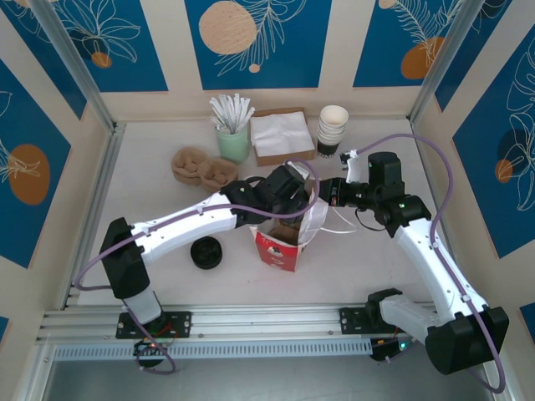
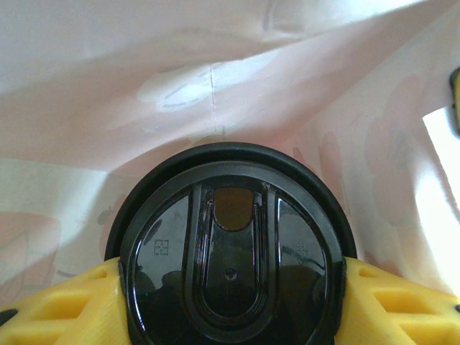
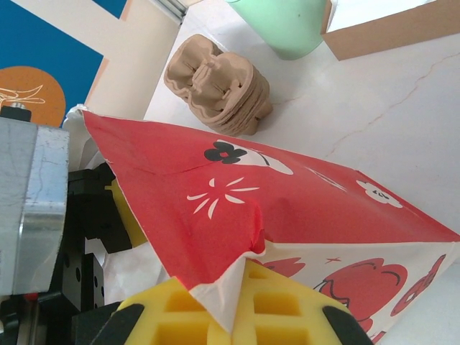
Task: Pack the takeout coffee
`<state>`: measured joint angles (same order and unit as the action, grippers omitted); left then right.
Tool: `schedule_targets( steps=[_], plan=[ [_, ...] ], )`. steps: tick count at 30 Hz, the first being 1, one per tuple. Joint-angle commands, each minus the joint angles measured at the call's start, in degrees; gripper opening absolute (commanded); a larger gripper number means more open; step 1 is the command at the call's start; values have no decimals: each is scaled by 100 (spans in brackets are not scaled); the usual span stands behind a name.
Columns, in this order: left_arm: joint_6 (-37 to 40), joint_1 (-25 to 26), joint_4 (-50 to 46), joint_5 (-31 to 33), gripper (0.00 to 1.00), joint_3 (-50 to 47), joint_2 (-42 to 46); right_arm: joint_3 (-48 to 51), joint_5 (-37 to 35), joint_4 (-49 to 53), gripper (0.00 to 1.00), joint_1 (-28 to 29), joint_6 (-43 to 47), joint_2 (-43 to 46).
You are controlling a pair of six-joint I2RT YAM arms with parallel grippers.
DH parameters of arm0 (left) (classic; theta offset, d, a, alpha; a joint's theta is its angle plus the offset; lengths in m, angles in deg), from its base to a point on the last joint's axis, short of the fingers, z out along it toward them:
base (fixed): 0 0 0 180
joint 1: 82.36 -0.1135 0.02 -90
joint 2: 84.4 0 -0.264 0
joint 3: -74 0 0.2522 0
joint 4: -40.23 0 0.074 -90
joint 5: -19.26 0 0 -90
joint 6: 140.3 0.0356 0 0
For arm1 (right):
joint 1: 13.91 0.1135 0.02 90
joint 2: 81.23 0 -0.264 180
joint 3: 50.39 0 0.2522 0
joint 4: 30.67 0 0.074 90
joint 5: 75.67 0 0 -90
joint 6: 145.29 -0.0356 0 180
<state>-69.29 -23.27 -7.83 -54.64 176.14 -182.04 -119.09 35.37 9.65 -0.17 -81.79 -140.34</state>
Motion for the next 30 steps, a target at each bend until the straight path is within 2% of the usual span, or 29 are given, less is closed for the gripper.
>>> schedule_targets(
  steps=[1,20,30],
  plan=[
    [-27,-20,107,-134,54,-46,-190,71,217,-257,0,8,-23,-29],
    [18,-69,-59,-474,54,171,-587,105,239,-263,0,-30,4,-98],
    [-20,-135,-54,-721,52,265,-785,-2,226,285,0,-166,175,-66]
  ],
)
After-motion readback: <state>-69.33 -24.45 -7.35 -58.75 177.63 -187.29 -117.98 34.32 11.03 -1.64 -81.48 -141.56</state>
